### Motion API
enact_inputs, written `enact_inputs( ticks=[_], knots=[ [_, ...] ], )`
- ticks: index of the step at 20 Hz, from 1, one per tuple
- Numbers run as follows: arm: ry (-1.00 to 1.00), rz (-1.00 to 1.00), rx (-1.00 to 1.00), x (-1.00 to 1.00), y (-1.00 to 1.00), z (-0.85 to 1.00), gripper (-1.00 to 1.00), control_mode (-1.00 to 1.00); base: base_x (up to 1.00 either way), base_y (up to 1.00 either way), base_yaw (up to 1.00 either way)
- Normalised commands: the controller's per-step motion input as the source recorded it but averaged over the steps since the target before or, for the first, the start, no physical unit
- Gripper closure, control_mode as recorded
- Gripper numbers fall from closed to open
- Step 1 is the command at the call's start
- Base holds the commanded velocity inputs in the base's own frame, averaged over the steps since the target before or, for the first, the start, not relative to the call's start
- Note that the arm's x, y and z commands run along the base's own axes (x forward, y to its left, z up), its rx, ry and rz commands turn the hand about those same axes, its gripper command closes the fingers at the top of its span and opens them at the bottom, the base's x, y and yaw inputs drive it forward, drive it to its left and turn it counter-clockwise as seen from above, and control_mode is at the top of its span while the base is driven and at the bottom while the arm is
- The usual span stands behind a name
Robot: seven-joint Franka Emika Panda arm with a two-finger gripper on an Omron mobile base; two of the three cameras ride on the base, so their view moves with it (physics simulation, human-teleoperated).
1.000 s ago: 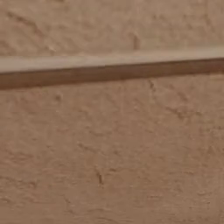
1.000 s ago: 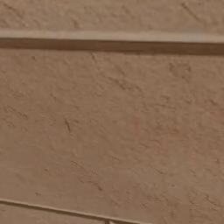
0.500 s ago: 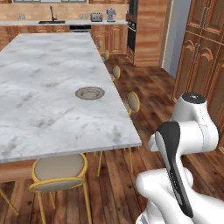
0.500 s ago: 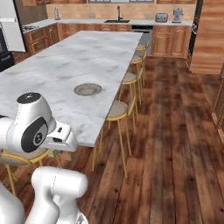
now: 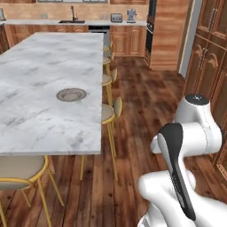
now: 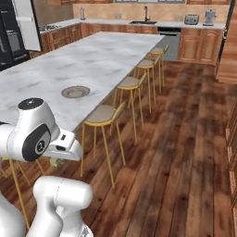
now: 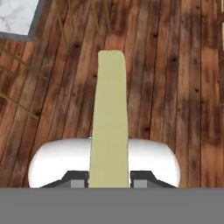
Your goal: Retrieve the butter from the fridge and place it on a plate on the dining table. Then retrieve the butter knife by the fridge and place it near the plate.
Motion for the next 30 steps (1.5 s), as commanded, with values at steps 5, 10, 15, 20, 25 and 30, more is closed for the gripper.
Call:
enact_inputs(
  ticks=[5,10,15,20,25,30],
  knots=[
    [0.00,0.00,0.00,0.00,0.00,0.00,1.00,1.00,0.76,-0.45,0.38],
    [0.00,0.00,0.00,0.00,0.00,0.00,1.00,1.00,0.72,-0.15,0.51],
    [0.00,0.00,0.00,0.00,0.00,0.00,1.00,1.00,0.20,-0.47,0.52],
    [0.00,0.00,0.00,0.00,0.00,0.00,1.00,1.00,0.00,-0.70,0.67],
    [0.00,0.00,0.00,0.00,0.00,0.00,1.00,1.00,0.00,-0.60,0.80],
    [0.00,0.00,0.00,0.00,0.00,0.00,1.00,1.00,-0.01,-0.49,0.79]
  ],
)
